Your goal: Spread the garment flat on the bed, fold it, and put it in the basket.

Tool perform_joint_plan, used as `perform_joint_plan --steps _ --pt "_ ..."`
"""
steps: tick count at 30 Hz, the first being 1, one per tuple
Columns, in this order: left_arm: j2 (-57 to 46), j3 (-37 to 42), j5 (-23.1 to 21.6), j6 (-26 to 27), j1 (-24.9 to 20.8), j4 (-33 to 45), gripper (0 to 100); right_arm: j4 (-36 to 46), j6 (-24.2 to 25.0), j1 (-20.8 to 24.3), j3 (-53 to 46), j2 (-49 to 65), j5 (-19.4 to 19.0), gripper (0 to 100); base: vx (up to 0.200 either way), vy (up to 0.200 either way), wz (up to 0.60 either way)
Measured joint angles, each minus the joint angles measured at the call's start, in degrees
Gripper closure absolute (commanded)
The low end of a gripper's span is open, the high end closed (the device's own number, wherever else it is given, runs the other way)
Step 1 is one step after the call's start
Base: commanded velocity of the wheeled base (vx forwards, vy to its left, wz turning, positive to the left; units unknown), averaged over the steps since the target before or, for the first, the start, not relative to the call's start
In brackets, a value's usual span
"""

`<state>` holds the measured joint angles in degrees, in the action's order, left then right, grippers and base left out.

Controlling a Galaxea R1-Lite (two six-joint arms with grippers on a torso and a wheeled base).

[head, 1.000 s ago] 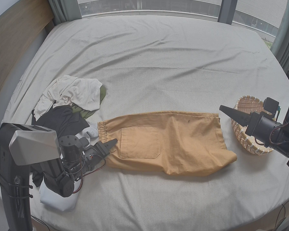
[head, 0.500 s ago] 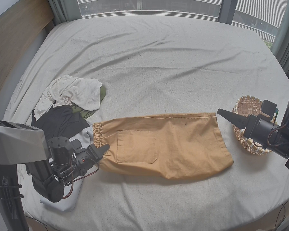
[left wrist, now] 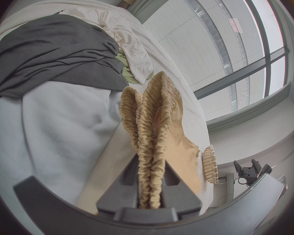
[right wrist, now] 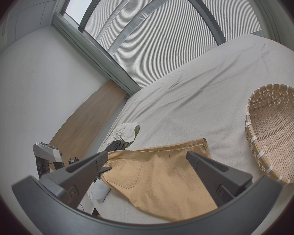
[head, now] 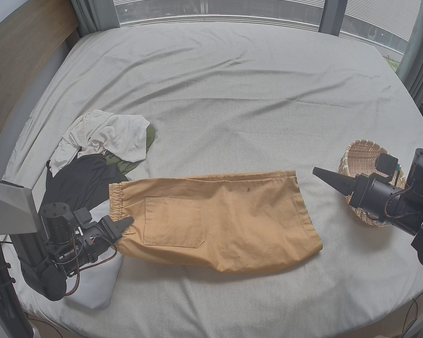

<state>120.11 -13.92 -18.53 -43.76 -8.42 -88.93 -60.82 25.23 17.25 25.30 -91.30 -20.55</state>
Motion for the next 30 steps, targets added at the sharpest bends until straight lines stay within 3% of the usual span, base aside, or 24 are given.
perform_joint_plan --steps 17,25,30 --pt "-4.5 5.0 -7.2 2.2 9.5 0.0 100 -4.6 -0.2 0.7 -1.2 -3.0 0.1 0 0.0 0.0 0.0" --pt "-6.1 4.9 -7.3 2.0 8.5 0.0 100 -5.0 -0.2 1.3 -1.6 -3.8 0.2 0 0.0 0.0 0.0" --pt "-6.5 3.8 -6.8 1.8 4.3 0.0 100 -5.0 -0.2 1.5 -1.6 -4.0 0.2 0 0.0 0.0 0.0"
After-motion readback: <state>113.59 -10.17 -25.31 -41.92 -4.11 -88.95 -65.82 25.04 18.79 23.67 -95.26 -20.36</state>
